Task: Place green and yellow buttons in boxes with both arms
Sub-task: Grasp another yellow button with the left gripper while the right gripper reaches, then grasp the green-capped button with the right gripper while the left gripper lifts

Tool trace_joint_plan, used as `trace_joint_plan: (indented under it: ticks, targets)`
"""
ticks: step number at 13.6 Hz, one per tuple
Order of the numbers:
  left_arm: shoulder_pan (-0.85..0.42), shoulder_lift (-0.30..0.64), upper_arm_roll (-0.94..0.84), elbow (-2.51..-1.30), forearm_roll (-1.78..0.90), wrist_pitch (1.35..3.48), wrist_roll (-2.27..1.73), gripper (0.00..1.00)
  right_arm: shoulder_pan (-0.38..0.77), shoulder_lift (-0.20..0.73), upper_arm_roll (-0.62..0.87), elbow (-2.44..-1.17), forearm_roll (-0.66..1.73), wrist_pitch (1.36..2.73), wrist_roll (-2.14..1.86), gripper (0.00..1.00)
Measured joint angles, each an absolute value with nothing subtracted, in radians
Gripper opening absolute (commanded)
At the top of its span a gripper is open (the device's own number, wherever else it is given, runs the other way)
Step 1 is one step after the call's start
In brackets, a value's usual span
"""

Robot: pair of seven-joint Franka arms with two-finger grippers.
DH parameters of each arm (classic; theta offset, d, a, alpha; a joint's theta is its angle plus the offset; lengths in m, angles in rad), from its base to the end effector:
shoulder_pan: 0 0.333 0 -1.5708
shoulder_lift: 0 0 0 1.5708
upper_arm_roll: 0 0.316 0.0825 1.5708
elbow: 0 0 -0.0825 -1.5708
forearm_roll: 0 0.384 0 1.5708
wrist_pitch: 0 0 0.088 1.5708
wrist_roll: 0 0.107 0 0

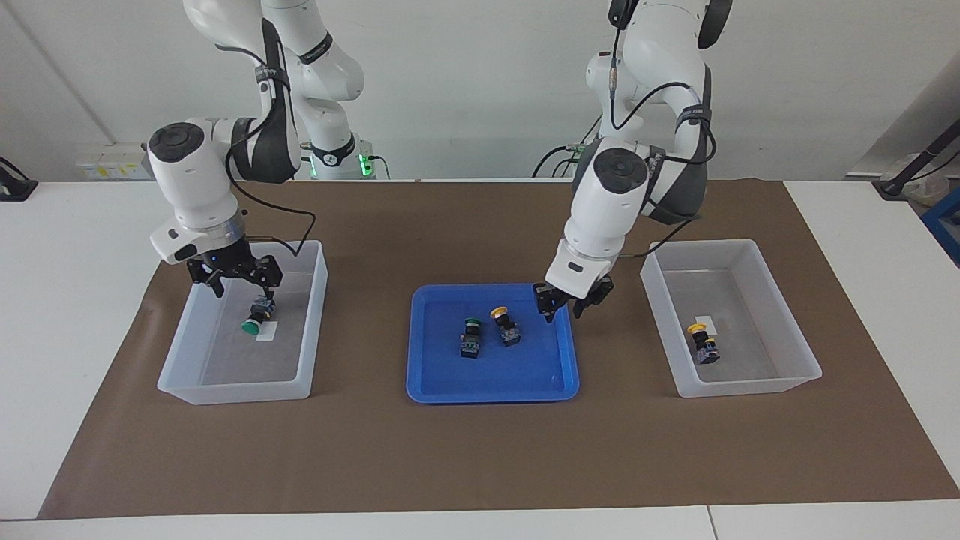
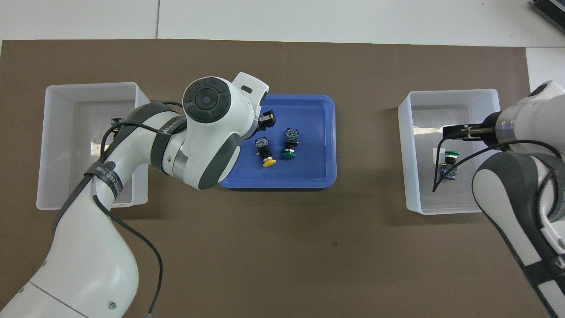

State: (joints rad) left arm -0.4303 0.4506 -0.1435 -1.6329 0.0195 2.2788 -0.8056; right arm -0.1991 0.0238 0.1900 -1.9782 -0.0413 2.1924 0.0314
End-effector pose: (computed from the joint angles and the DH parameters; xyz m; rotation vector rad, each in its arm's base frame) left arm 0.5898 -0.3655 0.3799 2.9526 0.3575 0.1877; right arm 0.5799 -0.0074 0.4733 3.0981 -0.0312 0.2971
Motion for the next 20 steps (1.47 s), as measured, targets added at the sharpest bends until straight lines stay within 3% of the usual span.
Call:
trace_joint_plan:
  ticks: [3, 8, 11, 14, 18, 20]
  targets:
    - [-0.442, 0.477, -0.143, -1.722, 0.019, 2.437, -0.84, 0.58, -0.164, 0.031, 0.2, -1.959, -0.021, 2.189, 0.046, 1.0]
    - [-0.443, 0.484, -0.142, -1.793, 0.019, 2.509, -0.843, 0.56, -0.017, 0.088, 0.204, -1.874, -0.02, 2.19, 0.14, 1.0]
    - [-0.445, 0.478, -0.143, -1.839, 0.02, 2.559, -0.843, 0.4, 0.076, 0.164, 0.206, -1.803, -0.02, 2.191, 0.256, 1.0]
    - [-0.449, 0.47, -0.142, -1.848, 0.02, 2.56, -0.843, 0.0, 0.14, 0.229, 0.206, -1.789, -0.02, 2.246, 0.365, 1.0]
    - [-0.451, 0.469, -0.141, -1.838, 0.019, 2.535, -0.846, 0.0, 0.211, 0.312, 0.206, -1.776, -0.02, 2.342, 0.492, 1.0]
    - [-0.447, 0.469, -0.134, -1.778, 0.008, 2.44, -0.848, 0.0, 0.233, 0.351, 0.206, -1.776, -0.02, 2.379, 0.53, 1.0]
